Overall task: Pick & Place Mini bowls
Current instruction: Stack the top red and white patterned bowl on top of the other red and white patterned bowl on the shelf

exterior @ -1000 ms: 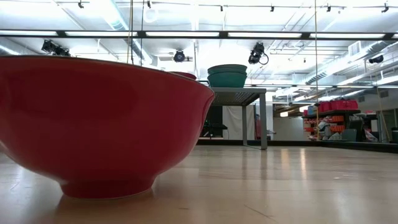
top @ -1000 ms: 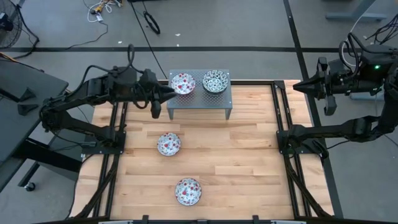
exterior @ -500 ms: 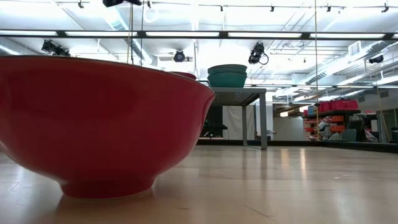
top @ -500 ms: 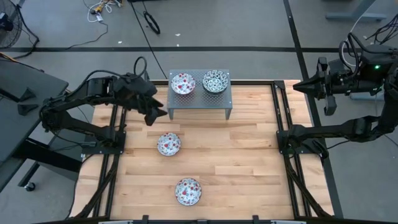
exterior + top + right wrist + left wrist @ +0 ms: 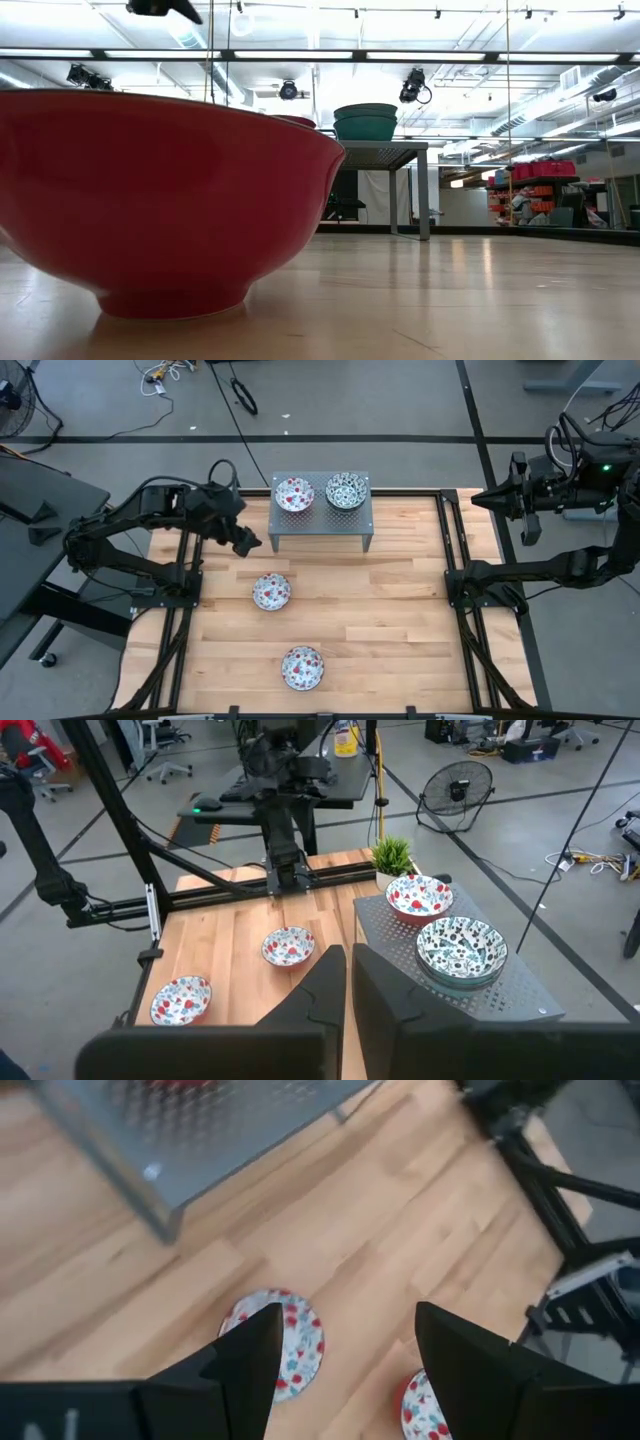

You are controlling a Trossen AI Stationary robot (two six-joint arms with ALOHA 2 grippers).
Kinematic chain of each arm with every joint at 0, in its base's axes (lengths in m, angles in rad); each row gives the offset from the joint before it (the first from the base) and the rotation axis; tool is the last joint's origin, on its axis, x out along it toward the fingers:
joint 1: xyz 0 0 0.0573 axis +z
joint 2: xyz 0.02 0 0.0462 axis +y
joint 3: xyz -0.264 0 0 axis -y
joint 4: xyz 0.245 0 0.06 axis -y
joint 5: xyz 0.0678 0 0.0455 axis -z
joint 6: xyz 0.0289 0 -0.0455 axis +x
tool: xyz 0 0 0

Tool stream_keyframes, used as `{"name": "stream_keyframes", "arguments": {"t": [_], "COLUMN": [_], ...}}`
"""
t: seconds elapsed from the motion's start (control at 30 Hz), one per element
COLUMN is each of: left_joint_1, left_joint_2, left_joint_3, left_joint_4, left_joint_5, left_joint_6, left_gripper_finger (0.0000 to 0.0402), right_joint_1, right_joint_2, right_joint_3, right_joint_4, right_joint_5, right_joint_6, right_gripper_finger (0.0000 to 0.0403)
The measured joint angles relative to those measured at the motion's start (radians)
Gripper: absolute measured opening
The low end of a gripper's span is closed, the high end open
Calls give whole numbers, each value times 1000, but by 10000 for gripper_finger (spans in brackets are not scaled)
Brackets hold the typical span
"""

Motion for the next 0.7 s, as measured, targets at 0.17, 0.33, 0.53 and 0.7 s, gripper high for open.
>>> {"name": "stream_keyframes", "arguments": {"t": [0.17,0.33,0.53,0.7], "left_joint_1": [0,0,-3,-16], "left_joint_2": [25,82,166,244], "left_joint_3": [-1,-1,0,0], "left_joint_4": [-97,-159,-196,-227], "left_joint_5": [4,3,21,22], "left_joint_6": [-114,-104,-66,9], "left_gripper_finger": [239,240,241,241], "right_joint_1": [0,0,0,0], "right_joint_2": [0,0,0,0], "right_joint_3": [0,0,0,0], "right_joint_4": [0,0,9,9], "right_joint_5": [0,0,0,0], "right_joint_6": [0,0,0,0], "right_gripper_finger": [25,25,25,25]}}
